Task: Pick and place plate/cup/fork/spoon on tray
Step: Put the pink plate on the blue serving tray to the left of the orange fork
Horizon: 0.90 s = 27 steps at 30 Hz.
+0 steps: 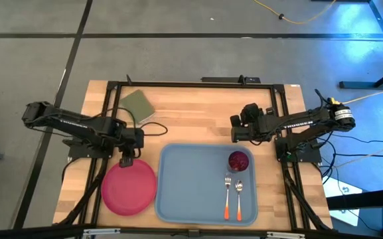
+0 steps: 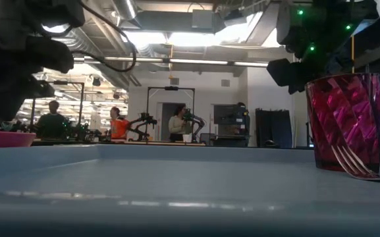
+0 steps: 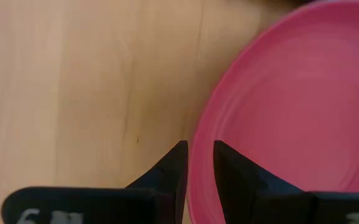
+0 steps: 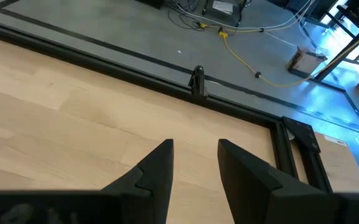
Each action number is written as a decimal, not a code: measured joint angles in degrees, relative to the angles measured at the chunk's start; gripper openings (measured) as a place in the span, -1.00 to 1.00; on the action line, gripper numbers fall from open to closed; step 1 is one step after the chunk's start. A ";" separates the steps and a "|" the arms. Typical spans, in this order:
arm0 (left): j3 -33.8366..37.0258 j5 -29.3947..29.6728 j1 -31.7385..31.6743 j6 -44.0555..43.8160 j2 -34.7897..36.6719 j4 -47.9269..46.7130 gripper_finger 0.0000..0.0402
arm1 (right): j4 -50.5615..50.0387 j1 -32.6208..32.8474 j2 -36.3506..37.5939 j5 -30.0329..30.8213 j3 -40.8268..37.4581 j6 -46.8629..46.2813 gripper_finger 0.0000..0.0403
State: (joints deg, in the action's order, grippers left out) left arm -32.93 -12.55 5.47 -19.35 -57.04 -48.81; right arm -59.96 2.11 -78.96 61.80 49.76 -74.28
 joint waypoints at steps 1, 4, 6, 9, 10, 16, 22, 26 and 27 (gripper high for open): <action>0.00 0.34 0.62 0.05 -0.67 -0.03 -0.66 | 0.02 0.00 0.00 0.00 0.00 -0.04 -0.35; 0.00 1.88 2.55 0.20 -2.83 -0.03 -0.66 | 0.01 0.00 0.00 -0.02 0.00 -0.09 -0.35; 0.00 2.87 3.61 0.20 -4.06 -0.01 -0.66 | 0.02 0.00 0.00 0.00 0.00 -0.12 -0.35; 0.00 4.48 4.87 -0.06 -5.97 0.01 -0.66 | 0.00 0.00 0.00 -0.11 0.00 -0.20 -0.35; 0.00 4.52 5.18 -0.06 -6.67 0.02 -0.66 | 0.00 0.00 0.00 -0.27 0.00 -0.18 -0.35; 0.00 4.43 7.30 -1.43 -10.40 0.51 -0.66 | -0.02 0.00 0.00 -0.48 0.00 -0.07 -0.35; 0.00 4.44 8.98 -1.60 -13.47 2.82 -0.66 | -0.04 0.02 -0.02 -0.50 0.00 -0.05 -0.35; 0.00 5.19 9.38 -1.33 -15.30 6.95 -0.66 | -0.06 0.00 -0.02 -0.61 0.00 -0.05 -0.35; 0.00 5.69 9.38 -1.66 -15.63 7.57 -0.66 | -0.07 0.01 -0.02 -0.74 0.00 -0.03 -0.35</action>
State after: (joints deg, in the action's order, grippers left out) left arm -32.93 -6.87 14.85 -21.01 -72.67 -41.24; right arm -60.03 2.12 -78.98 61.06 49.76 -74.31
